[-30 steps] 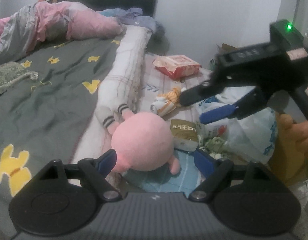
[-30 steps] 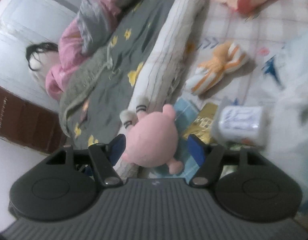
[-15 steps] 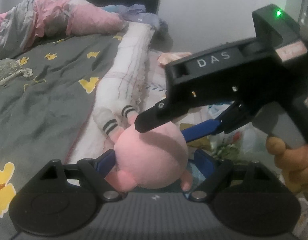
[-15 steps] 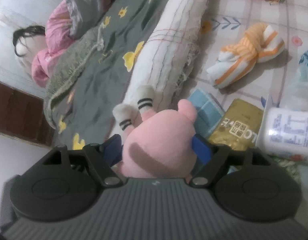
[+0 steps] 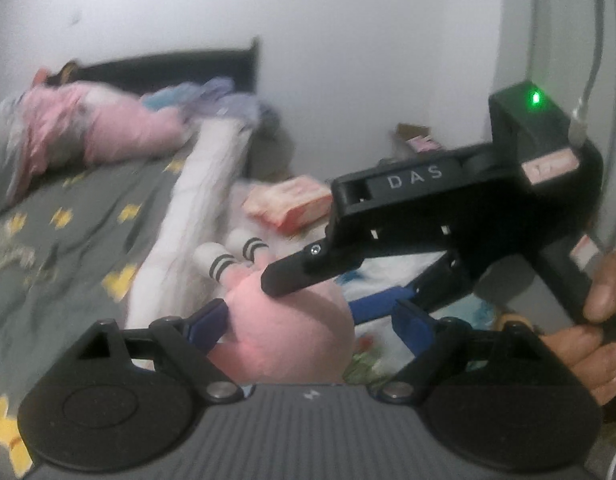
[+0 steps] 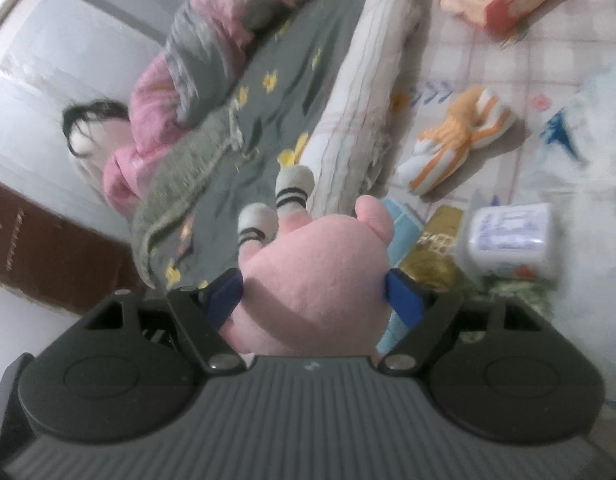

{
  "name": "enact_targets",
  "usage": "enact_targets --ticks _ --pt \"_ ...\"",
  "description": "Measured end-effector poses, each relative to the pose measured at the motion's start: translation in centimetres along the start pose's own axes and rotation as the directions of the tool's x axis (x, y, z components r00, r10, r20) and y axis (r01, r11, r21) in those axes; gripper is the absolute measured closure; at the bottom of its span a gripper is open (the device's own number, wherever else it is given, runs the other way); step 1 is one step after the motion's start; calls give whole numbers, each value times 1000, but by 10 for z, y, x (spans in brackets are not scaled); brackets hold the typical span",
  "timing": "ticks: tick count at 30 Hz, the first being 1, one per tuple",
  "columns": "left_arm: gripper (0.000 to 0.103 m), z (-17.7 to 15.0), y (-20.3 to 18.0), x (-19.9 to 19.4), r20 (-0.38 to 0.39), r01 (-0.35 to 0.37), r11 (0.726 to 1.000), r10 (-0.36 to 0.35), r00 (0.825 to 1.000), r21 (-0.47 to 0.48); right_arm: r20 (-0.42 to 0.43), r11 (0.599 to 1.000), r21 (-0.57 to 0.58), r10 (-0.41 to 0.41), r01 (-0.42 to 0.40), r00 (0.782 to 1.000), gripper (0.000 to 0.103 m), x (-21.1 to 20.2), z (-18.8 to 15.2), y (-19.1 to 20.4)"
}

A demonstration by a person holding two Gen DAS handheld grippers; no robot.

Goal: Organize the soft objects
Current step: 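Carry the pink plush toy with the right tool into the box and release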

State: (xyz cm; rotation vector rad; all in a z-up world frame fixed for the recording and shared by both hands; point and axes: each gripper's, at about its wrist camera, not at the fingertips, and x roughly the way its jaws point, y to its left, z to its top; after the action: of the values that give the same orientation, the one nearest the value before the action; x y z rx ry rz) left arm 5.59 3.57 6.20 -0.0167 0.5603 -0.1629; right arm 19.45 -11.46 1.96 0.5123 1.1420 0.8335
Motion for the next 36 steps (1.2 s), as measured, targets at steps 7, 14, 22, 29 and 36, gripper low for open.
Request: enact_targets --ticks 7,14,22,29,36 --pt "14 32 -79 19 33 144 984 -148 988 103 191 997 78 2 -17 982 23 -99 -4 -45" --pt "13 52 -172 66 14 296 936 -304 953 190 362 983 180 -98 33 927 23 -200 -17 -111" --pt "9 54 -251 155 -137 409 891 -389 911 195 450 932 336 -284 134 847 23 -269 -22 -204" --pt "9 34 -250 214 -331 373 914 -306 892 161 367 871 401 -437 285 821 23 -245 -12 -272" --pt "9 52 -230 209 -296 374 914 -318 901 157 333 849 424 -471 316 817 21 -224 -4 -296"
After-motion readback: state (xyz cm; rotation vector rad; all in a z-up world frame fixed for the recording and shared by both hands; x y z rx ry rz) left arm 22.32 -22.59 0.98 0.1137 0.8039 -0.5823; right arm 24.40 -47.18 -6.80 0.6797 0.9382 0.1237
